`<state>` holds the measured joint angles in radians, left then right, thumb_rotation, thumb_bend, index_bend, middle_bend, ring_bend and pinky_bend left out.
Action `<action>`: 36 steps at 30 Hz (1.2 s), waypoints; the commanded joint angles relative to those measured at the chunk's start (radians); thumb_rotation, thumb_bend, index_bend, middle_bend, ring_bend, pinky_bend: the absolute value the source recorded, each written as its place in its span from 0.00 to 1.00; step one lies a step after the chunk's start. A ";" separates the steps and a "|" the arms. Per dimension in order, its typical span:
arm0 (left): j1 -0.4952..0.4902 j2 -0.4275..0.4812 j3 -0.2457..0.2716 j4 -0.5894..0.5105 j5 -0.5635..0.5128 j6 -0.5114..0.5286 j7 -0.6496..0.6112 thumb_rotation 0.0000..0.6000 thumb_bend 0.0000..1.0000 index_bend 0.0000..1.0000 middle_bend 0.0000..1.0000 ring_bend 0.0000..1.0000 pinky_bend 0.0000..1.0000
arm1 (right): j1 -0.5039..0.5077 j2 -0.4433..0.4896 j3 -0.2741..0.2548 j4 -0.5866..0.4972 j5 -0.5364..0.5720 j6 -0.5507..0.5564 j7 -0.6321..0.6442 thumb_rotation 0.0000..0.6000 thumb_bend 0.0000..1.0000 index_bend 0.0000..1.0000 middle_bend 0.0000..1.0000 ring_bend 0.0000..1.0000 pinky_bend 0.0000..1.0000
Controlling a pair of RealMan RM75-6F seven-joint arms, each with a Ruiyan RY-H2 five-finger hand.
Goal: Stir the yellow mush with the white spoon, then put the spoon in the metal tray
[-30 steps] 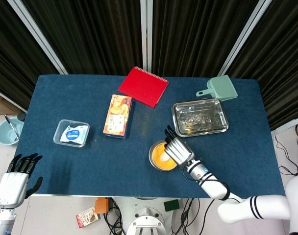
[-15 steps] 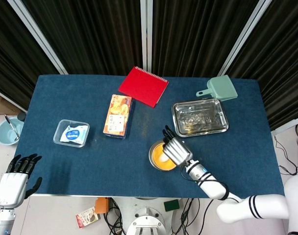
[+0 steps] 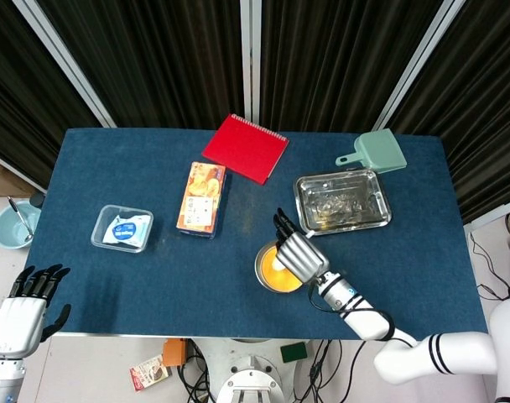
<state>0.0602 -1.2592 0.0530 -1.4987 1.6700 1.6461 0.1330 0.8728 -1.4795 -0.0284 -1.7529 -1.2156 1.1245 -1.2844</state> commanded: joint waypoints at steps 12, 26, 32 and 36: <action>0.006 -0.009 0.005 0.012 -0.003 0.001 -0.008 1.00 0.32 0.19 0.16 0.18 0.13 | 0.044 0.007 -0.072 0.110 -0.182 -0.060 -0.278 1.00 0.48 0.70 0.35 0.10 0.01; 0.008 -0.020 0.005 0.034 -0.009 -0.003 -0.026 1.00 0.32 0.19 0.16 0.18 0.13 | -0.010 -0.104 -0.073 0.206 -0.293 -0.031 -0.289 1.00 0.48 0.71 0.35 0.10 0.00; 0.005 -0.024 0.005 0.041 -0.010 -0.010 -0.032 1.00 0.32 0.19 0.16 0.18 0.13 | -0.076 -0.146 -0.075 0.236 -0.326 0.034 -0.198 1.00 0.48 0.71 0.35 0.12 0.00; 0.002 -0.023 0.003 0.037 -0.007 -0.010 -0.029 1.00 0.32 0.19 0.16 0.18 0.13 | -0.116 -0.169 -0.071 0.272 -0.359 0.083 -0.127 1.00 0.48 0.72 0.36 0.15 0.00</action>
<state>0.0622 -1.2819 0.0565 -1.4611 1.6633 1.6360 0.1041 0.7786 -1.6335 -0.1015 -1.5002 -1.5560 1.1824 -1.4413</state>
